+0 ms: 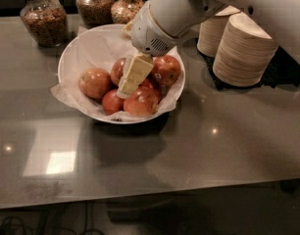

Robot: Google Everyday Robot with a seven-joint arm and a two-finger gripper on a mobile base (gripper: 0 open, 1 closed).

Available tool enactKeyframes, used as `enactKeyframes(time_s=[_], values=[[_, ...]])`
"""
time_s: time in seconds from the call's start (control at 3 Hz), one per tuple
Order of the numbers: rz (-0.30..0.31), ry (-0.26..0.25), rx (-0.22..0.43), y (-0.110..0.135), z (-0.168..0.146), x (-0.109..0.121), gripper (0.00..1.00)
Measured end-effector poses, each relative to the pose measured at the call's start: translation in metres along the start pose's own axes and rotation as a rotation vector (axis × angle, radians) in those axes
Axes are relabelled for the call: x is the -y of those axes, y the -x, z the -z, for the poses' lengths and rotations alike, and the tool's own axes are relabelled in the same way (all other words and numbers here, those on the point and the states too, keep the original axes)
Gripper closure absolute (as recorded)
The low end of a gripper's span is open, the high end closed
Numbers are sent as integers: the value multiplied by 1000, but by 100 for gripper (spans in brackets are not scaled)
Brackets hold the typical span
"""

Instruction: Pick apple from white bowl

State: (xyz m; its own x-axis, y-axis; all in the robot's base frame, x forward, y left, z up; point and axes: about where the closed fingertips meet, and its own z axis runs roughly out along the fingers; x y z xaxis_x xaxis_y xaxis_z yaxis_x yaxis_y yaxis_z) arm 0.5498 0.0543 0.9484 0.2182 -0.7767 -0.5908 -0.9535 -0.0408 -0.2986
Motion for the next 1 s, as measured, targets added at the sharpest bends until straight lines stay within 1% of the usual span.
enactKeyframes(time_s=[0.33, 0.67, 1.0], values=[[-12, 3, -2, -10, -14, 5, 11], [-30, 11, 2, -16, -25, 8, 15], [-54, 26, 9, -20, -35, 8, 16]])
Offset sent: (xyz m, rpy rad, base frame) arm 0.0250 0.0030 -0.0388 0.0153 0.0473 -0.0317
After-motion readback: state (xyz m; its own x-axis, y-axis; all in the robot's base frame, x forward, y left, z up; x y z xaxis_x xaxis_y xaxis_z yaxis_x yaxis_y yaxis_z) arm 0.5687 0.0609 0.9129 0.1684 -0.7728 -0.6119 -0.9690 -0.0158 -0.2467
